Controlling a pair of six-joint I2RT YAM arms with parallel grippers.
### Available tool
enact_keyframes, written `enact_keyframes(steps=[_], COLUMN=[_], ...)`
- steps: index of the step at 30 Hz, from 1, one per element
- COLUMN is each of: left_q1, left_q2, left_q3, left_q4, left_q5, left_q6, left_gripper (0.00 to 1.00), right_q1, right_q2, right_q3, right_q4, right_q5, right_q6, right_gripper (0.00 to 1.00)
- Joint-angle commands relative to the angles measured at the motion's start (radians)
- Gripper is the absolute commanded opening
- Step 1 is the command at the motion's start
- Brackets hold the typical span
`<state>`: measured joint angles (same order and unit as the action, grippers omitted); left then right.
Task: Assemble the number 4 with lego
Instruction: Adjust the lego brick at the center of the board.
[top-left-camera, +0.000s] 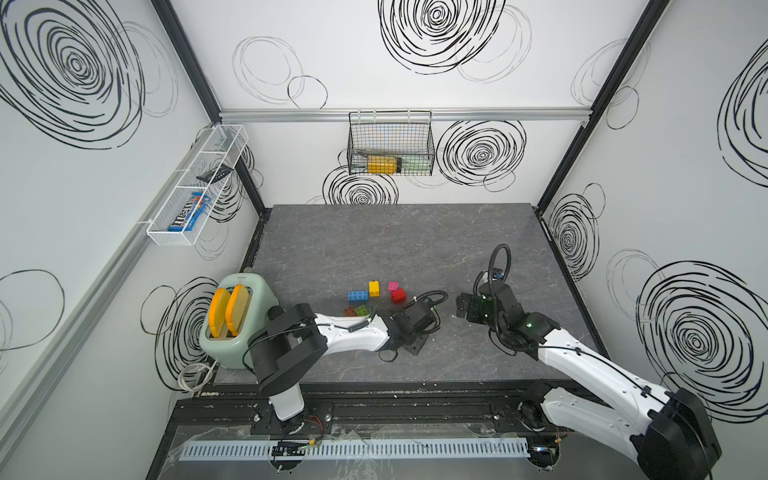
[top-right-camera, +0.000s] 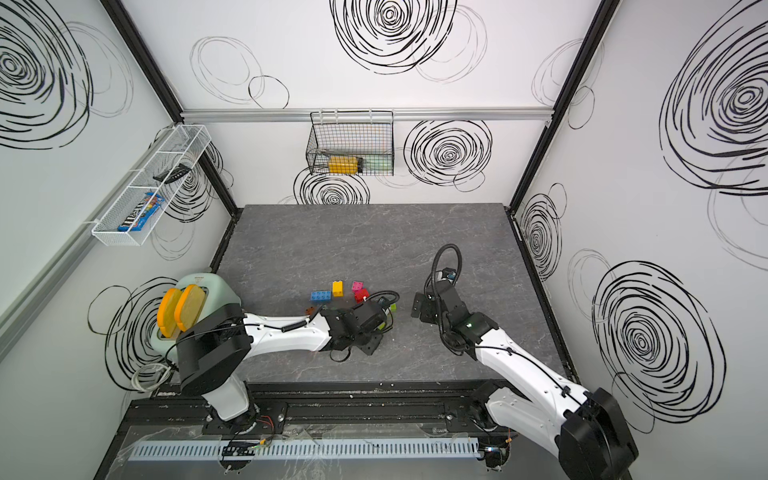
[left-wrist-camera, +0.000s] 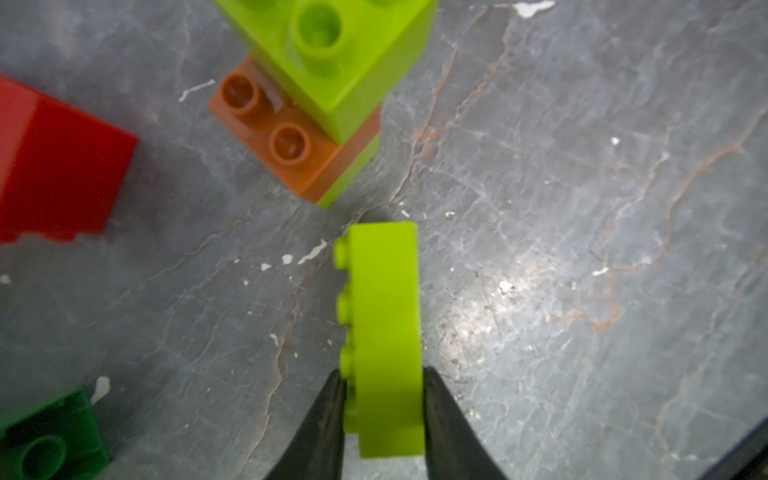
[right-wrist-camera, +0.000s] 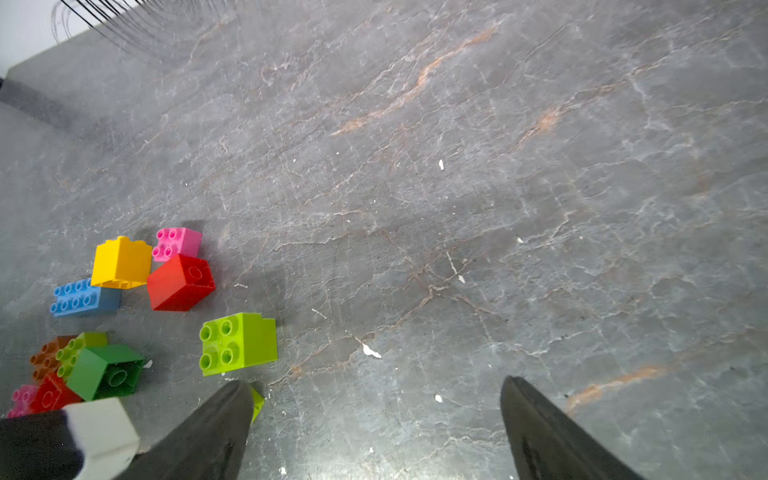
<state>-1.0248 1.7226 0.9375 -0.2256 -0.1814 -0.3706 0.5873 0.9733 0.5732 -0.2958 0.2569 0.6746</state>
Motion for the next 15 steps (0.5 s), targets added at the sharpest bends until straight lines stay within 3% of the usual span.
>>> enact_keyframes(steps=[1,5,8,15], left_q1=[-0.019,-0.051,-0.080,-0.176], left_q2=[-0.021,-0.067,-0.092,0.038], left_q3=[-0.009,-0.047,-0.073,-0.063], left_q4=[-0.001,-0.025,-0.110,-0.390], left_q5=[-0.190,-0.353,-0.489,-0.571], left_q6=[0.019,0.063,0.021,-0.190], left_gripper=[0.29,0.25,0.25,0.25], right_q1=[-0.017,-0.020,-0.020,-0.021], right_q2=[-0.033,-0.033,-0.031,-0.029], right_q3=[-0.017,-0.025,-0.026,-0.026], right_q4=[0.037,0.041,0.047,0.056], right_q5=[-0.014,-0.022,-0.024,-0.030], right_q6=[-0.021,-0.041,-0.056,-0.097], right_gripper=[0.97,0.98,0.97,0.98])
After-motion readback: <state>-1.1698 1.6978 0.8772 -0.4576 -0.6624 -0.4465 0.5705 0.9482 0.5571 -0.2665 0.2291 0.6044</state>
